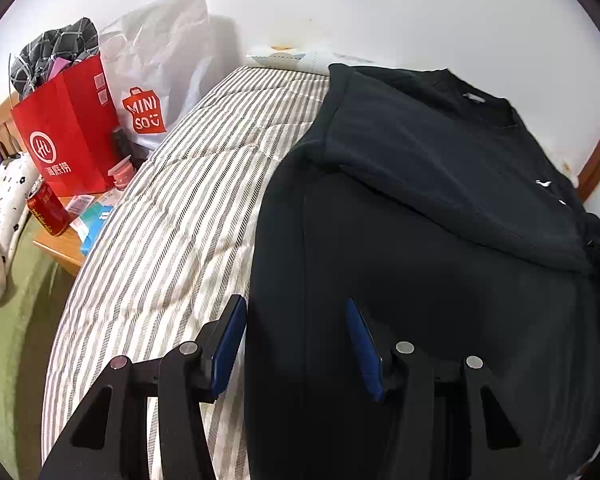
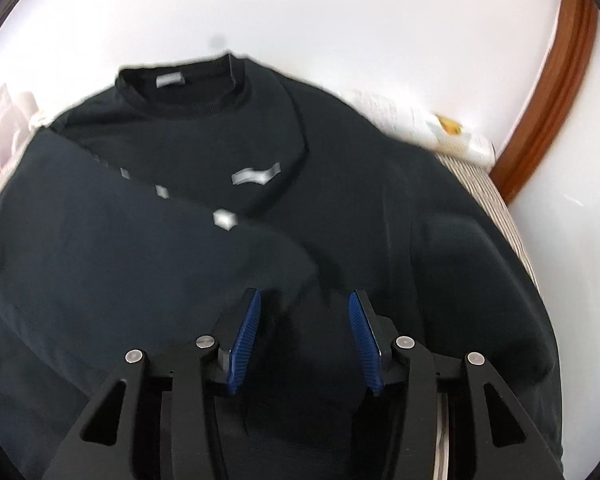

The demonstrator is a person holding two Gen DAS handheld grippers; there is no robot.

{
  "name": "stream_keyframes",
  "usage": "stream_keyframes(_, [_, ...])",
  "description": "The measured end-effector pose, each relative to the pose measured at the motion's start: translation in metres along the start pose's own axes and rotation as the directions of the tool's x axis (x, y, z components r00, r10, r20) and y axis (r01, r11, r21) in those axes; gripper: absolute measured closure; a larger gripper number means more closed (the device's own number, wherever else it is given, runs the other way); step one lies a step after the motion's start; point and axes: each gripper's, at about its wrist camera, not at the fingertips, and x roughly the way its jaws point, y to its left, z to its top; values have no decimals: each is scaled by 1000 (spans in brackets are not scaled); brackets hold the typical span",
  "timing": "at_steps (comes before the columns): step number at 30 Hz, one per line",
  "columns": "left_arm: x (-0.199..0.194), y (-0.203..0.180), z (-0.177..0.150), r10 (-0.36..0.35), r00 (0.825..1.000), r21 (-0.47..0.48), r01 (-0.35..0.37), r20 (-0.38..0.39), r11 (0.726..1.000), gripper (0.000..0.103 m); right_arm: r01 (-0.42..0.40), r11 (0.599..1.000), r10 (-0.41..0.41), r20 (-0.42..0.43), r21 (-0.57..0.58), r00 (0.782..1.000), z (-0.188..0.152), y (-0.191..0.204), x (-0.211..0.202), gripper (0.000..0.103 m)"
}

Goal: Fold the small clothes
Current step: 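Reach the right gripper to the plain sleeve cuff and grasp it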

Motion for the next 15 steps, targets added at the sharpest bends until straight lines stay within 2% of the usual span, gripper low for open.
stream_keyframes(1, [-3, 0, -3, -8, 1000, 1, 8, 3, 1000, 54, 3, 1000, -3, -14, -4, 1000, -3, -1, 3, 57])
stream_keyframes(4, [-9, -3, -9, -19, 1000, 13, 19, 8, 1000, 53, -28, 999, 27, 31, 33, 999, -14, -9, -10, 57])
stream_keyframes(7, [-13, -11, -14, -23, 1000, 38, 22, 15, 999, 52, -89, 991, 79, 103, 97, 992, -31, -26, -48, 56])
stream_keyframes(9, [-15, -15, -14, -33, 999, 39, 32, 18, 999, 50, -64, 992, 48, 134, 111, 990, -42, -36, -68, 47])
stream_keyframes(12, [-17, -18, -15, -55, 998, 25, 54, 29, 998, 46, 30, 988, -53, 150, 150, 987, -67, -68, -95, 35])
stream_keyframes(15, [-19, -22, -15, -61, 998, 25, 60, 34, 998, 42, 152, 969, -178, 123, 193, 976, -98, -109, -108, 31])
